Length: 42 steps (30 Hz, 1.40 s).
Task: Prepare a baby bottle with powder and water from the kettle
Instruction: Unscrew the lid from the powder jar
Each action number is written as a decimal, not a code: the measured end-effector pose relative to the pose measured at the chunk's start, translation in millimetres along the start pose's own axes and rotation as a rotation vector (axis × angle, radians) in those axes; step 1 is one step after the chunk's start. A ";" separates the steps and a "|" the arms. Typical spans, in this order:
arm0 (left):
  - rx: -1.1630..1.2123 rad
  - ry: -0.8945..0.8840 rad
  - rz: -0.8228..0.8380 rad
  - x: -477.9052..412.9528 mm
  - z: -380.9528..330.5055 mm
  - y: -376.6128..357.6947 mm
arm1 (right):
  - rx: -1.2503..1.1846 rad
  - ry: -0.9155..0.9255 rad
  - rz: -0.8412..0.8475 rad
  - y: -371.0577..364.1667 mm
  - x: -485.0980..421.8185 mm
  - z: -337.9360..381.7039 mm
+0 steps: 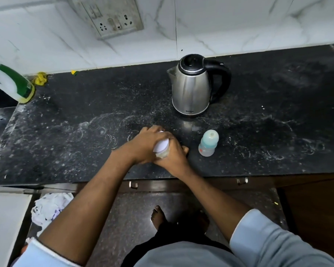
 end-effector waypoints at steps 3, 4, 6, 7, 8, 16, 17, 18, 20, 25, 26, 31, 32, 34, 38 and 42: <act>0.028 0.198 -0.030 0.2 7.7 18.4 | 0.019 -0.002 -0.012 2.4 0.7 -2.7; 0.041 0.283 -0.053 3.0 12.3 23.7 | 0.023 0.005 -0.013 3.4 1.0 -1.8; -0.042 0.393 -0.060 8.4 23.7 26.4 | 0.041 0.018 -0.010 4.3 1.3 0.9; -0.061 0.427 -0.038 9.8 28.9 26.0 | 0.053 0.015 -0.009 4.9 1.2 1.7; -0.060 0.424 0.000 9.7 32.0 23.7 | 0.066 0.011 -0.013 5.3 1.0 1.7; -0.076 0.107 0.070 1.7 -4.3 13.9 | 0.159 0.002 -0.014 -1.6 -1.2 -4.8; -0.094 0.105 0.053 1.1 -4.4 14.0 | 0.163 0.003 -0.017 -1.3 -1.4 -5.1; -0.108 0.118 0.038 0.1 -1.9 14.3 | 0.152 0.008 -0.021 -0.6 -1.6 -4.5; -0.093 0.210 0.002 0.5 5.8 19.1 | 0.114 0.001 -0.010 -0.1 -0.6 -3.6; -0.051 0.327 0.048 7.5 6.4 24.1 | 0.063 0.006 -0.022 3.9 1.7 -3.6; -0.078 0.257 0.072 5.6 2.1 23.4 | 0.082 0.018 -0.015 2.8 2.0 -2.6; -0.173 0.040 0.075 -4.6 -6.3 16.2 | 0.160 -0.011 -0.040 2.3 -1.2 -1.9; -0.169 0.059 0.055 -5.0 -5.5 17.9 | 0.153 -0.006 -0.029 1.6 -0.9 -1.1; -0.086 0.152 -0.021 -3.5 1.1 27.8 | 0.137 0.007 -0.015 2.5 0.0 -0.3; 0.201 0.289 -0.193 11.5 20.8 52.2 | 0.116 0.016 -0.022 6.6 0.8 2.1; 0.695 0.307 -0.376 43.2 55.2 62.7 | 0.123 0.024 -0.034 7.3 1.7 2.7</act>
Point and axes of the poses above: each hand's wrist, its own x-axis away from the middle knuckle, its own y-axis out of the back of the hand, z = x × y, the point moved 10 cm from there along -x, towards the middle knuckle, and after that the axes turned 8 degrees about -z, right-handed, at the moved point
